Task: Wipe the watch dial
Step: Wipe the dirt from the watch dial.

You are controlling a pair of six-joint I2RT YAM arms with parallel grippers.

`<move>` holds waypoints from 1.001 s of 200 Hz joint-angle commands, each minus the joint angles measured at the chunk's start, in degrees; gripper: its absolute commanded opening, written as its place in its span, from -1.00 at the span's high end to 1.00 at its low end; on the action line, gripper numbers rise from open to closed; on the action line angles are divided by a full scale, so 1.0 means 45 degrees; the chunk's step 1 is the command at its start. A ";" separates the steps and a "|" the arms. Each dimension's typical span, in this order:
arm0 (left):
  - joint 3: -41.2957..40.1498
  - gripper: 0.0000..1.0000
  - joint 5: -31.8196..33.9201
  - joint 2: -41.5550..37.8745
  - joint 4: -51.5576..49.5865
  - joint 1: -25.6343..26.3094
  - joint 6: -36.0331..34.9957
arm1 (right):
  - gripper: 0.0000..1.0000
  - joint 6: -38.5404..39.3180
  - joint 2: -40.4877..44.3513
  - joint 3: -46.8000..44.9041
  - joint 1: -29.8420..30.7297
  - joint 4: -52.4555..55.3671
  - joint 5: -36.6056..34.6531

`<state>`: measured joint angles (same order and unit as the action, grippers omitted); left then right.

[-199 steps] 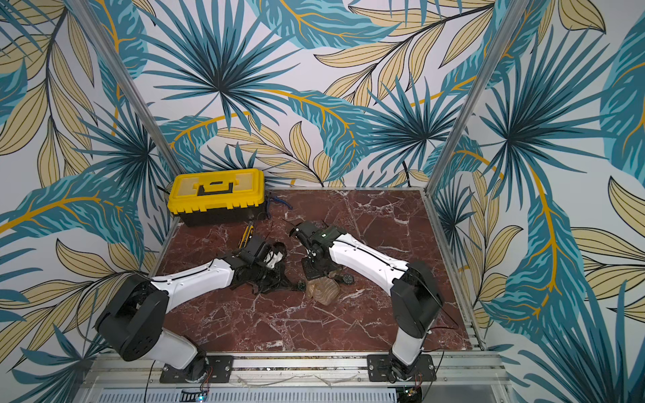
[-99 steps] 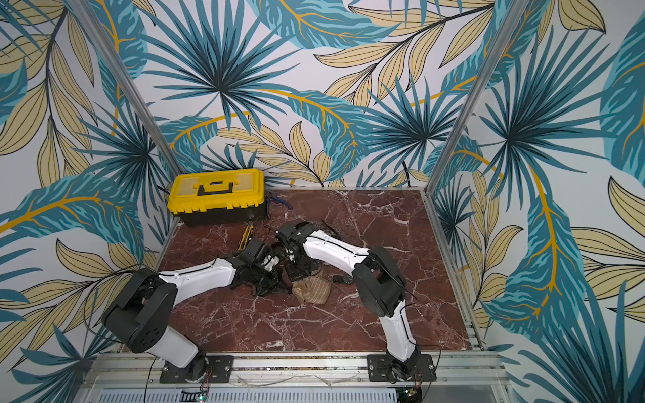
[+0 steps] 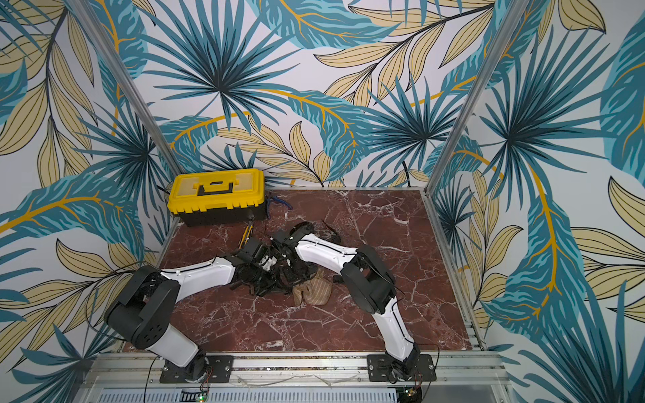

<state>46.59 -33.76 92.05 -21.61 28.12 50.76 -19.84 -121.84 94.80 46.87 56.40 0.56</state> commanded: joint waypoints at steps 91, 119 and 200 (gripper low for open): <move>-0.0392 1.00 -0.0059 0.0044 0.0318 -0.0096 -0.0072 | 0.97 0.0098 0.1821 -0.0874 -0.0260 -0.0296 0.1048; -0.0356 1.00 -0.0101 0.0153 0.0329 -0.0096 -0.0046 | 0.97 0.0282 0.1054 -0.0304 0.0144 -0.0019 0.1850; -0.0334 1.00 -0.0152 0.0396 0.0451 -0.0077 0.0289 | 0.92 -0.0154 -0.0326 0.0299 -0.0102 0.0615 0.1927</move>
<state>46.48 -33.91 93.06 -20.71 28.05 51.83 -19.20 -122.08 96.05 47.22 56.80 9.21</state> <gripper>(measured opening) 0.053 0.060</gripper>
